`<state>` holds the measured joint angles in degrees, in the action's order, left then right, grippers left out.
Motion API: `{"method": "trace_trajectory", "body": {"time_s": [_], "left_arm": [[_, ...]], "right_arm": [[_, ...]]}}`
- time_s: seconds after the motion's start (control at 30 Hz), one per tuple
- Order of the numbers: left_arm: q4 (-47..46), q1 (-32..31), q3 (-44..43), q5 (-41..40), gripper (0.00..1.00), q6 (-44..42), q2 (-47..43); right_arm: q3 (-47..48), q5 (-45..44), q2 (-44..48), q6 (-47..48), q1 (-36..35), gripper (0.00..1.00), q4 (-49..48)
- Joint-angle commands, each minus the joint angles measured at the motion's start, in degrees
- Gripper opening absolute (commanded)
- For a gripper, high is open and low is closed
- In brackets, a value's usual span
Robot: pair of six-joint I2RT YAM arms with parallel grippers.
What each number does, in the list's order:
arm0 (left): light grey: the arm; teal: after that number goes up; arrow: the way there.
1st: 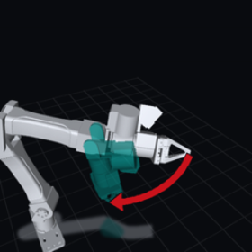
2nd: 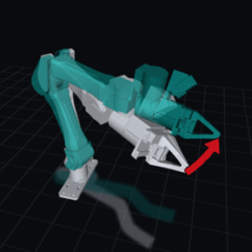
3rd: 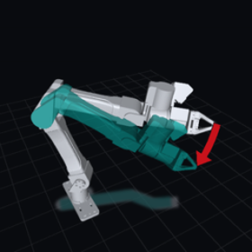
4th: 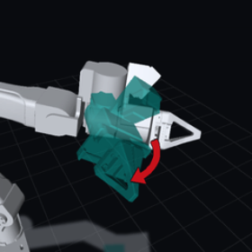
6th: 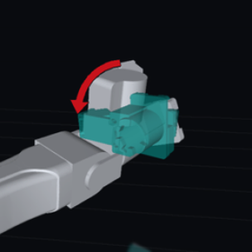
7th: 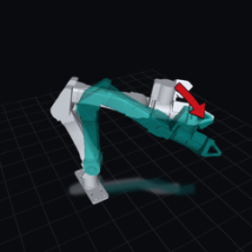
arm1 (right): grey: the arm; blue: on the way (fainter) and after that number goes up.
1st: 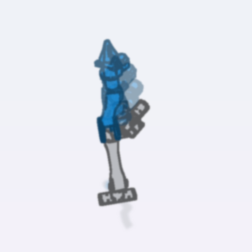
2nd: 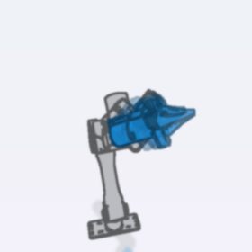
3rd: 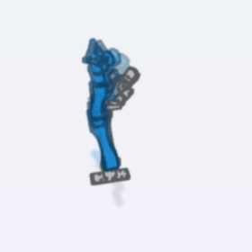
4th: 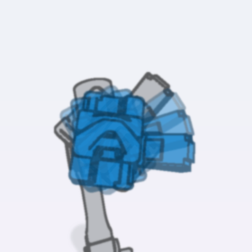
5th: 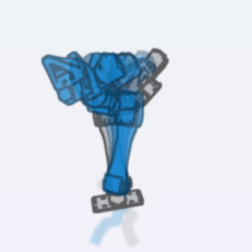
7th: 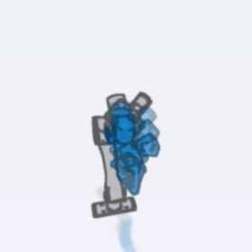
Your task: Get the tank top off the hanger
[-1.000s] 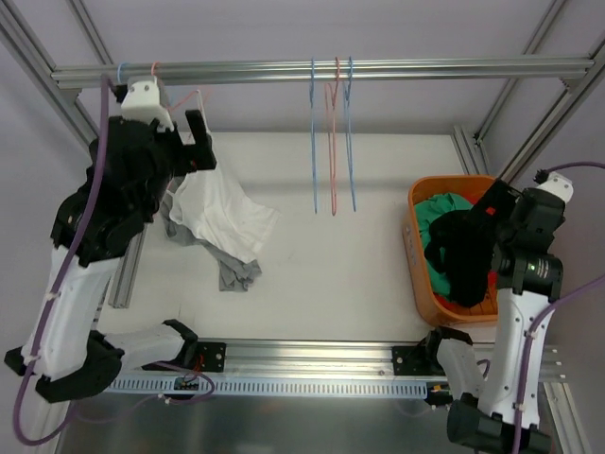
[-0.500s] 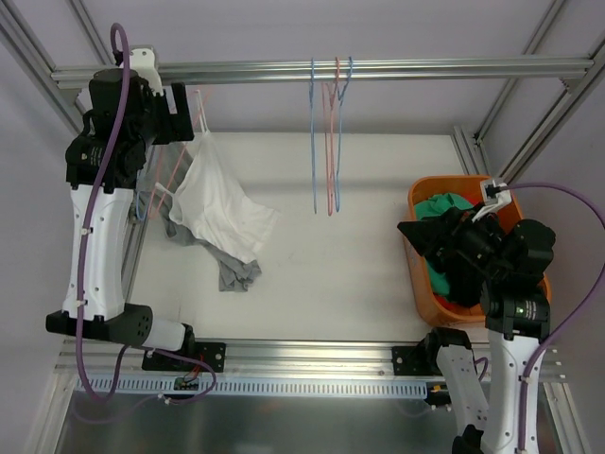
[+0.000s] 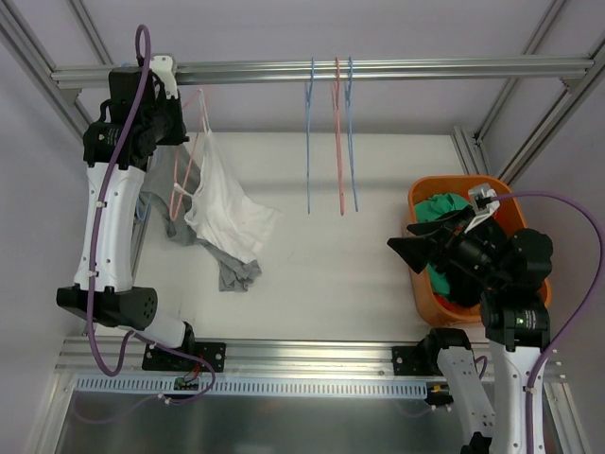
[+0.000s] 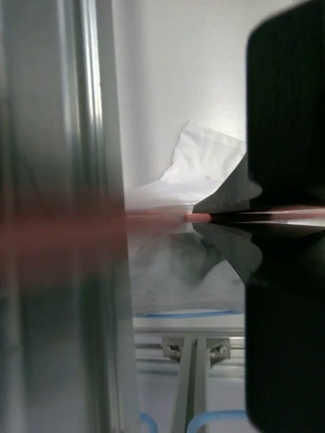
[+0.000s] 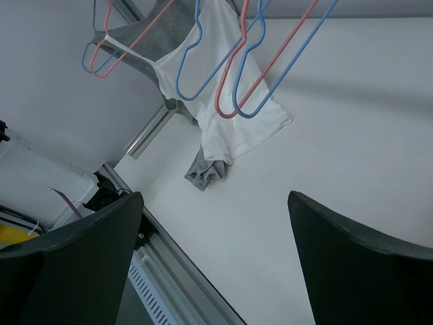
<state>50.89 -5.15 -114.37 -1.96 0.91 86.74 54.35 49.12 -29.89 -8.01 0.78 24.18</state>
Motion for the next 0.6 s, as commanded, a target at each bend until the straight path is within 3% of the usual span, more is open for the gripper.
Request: {"method": "trace_trajectory", "body": {"time_s": [0.0,0.33,0.57], "left_arm": [[-0.09,0.58,-1.21,4.06,0.00,0.85,-1.48],[-0.88,0.23,-5.69,15.92,0.00,6.82,-3.59],[-3.17,-2.67,-5.25,16.45,0.00,6.91,-6.58]], "right_arm": [[-0.29,0.54,0.09,-0.95,-0.69,0.93,-2.83],[-1.87,0.09,0.01,-2.44,-2.97,0.93,-5.37],[-2.67,0.62,-0.17,-3.41,-3.76,0.93,-7.22]]}}
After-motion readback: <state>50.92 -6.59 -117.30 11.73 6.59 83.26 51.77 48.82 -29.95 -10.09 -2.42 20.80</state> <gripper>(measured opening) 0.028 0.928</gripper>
